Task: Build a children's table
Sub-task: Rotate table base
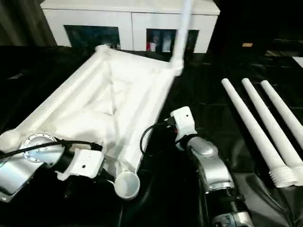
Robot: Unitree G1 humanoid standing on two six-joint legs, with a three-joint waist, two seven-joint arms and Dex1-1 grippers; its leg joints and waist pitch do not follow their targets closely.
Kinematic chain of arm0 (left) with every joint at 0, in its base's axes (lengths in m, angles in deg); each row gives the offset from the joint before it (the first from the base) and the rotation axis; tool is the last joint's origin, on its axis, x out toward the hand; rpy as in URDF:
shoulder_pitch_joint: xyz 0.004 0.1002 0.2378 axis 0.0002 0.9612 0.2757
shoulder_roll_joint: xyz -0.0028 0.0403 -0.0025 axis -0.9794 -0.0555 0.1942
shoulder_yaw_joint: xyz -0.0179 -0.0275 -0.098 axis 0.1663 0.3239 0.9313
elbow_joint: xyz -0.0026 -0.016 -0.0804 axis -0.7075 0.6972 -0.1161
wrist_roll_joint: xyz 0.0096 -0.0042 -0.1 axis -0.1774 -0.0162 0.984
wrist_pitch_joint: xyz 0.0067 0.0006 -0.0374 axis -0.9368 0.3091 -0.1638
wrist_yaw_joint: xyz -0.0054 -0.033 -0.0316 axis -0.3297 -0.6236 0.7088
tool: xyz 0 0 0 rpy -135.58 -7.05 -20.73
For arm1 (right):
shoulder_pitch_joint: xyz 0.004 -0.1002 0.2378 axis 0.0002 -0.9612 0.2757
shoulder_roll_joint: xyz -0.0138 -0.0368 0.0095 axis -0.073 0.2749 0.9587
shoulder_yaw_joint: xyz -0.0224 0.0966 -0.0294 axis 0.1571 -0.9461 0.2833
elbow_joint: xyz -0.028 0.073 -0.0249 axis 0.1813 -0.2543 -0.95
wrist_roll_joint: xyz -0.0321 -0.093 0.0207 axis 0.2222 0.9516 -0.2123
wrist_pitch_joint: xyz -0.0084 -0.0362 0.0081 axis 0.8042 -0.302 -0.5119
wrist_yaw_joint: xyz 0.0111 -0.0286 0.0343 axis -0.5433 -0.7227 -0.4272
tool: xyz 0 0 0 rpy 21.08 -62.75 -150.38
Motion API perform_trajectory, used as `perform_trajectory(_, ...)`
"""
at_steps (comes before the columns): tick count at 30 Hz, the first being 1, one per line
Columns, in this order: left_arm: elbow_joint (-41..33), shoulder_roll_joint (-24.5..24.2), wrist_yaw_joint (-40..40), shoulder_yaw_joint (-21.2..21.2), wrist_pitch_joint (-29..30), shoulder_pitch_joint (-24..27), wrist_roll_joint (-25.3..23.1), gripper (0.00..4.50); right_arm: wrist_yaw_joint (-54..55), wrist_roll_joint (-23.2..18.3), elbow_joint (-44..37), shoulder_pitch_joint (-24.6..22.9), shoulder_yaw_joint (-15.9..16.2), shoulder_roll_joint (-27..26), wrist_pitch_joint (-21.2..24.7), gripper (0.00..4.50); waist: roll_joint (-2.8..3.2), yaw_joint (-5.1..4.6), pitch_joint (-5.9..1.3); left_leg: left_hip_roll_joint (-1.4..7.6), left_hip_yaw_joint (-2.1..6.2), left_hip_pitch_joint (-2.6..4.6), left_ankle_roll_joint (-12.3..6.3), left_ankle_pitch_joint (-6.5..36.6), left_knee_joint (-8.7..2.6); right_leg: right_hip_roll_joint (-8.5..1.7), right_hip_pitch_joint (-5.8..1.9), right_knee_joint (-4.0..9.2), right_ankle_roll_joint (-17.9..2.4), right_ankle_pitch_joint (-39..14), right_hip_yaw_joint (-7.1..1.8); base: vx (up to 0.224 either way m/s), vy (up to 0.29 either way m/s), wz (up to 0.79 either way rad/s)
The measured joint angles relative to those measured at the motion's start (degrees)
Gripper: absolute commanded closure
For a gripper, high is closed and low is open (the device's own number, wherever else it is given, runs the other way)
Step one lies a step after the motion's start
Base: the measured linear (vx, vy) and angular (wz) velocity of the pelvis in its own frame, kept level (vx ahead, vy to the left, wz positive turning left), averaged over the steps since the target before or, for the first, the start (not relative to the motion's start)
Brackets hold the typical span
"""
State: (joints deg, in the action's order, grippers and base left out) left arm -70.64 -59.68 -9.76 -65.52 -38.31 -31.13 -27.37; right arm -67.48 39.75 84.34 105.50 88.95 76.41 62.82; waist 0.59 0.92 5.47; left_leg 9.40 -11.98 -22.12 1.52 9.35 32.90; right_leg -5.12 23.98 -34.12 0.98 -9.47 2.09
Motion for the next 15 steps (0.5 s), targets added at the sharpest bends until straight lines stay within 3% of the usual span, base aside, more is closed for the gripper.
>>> perform_trajectory(4,0.1,1.5,-3.1,0.0,1.7,-0.5,-1.6,4.47,-0.5,0.0,0.0,0.1,0.3,-0.1,-0.3,0.37,0.00,-0.13,0.00,-0.01,0.00,0.00,0.00,0.0,0.00,0.00,-0.01,0.00,-0.1,0.0,0.00,0.000,0.000,0.00)
perform_trajectory(15,1.4,8.2,-12.9,1.4,13.3,-3.0,-3.3,4.47,-1.2,0.0,-0.1,0.1,-0.1,-0.1,-0.9,0.37,0.03,-0.75,0.02,0.01,0.01,0.03,0.00,0.0,0.00,0.00,0.05,0.01,-0.2,0.1,0.06,0.000,0.000,0.00)
